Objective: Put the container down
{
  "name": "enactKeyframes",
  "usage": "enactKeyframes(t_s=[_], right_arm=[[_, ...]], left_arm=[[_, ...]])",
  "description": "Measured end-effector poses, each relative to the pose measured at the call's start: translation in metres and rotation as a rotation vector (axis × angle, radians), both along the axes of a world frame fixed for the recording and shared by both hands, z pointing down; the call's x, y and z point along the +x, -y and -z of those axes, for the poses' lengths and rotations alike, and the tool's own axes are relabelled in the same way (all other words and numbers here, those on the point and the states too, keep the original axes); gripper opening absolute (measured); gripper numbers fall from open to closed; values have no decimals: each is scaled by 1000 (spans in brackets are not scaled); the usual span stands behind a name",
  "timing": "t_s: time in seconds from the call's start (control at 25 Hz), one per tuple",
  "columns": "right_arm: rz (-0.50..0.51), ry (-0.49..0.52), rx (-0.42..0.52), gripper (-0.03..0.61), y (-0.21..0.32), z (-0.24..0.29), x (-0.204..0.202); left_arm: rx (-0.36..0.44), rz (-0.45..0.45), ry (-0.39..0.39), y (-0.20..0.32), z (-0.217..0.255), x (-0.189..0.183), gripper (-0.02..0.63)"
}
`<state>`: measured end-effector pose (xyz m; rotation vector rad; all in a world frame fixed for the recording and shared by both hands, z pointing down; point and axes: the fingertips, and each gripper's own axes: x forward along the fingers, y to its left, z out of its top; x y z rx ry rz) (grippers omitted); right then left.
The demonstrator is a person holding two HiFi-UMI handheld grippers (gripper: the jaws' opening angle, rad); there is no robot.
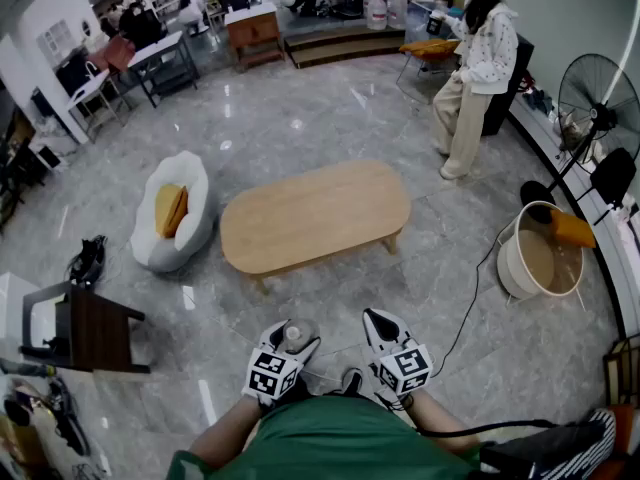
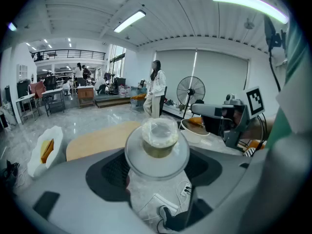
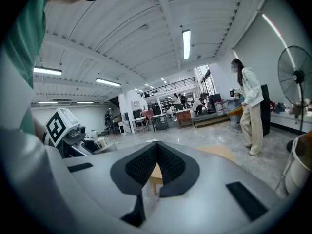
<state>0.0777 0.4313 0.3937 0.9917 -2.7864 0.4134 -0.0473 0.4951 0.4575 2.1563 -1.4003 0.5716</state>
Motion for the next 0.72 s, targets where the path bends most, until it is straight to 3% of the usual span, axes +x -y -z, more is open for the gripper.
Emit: enactKeyframes(t_s=[0.36, 0.72], right_arm=[[-30, -34, -18, 14, -28, -15, -20], [-107, -9, 53, 14, -18, 12, -64]], left_arm=[[1, -4, -4, -30, -9, -31, 339], [10, -53, -5, -16, -9, -95, 339]])
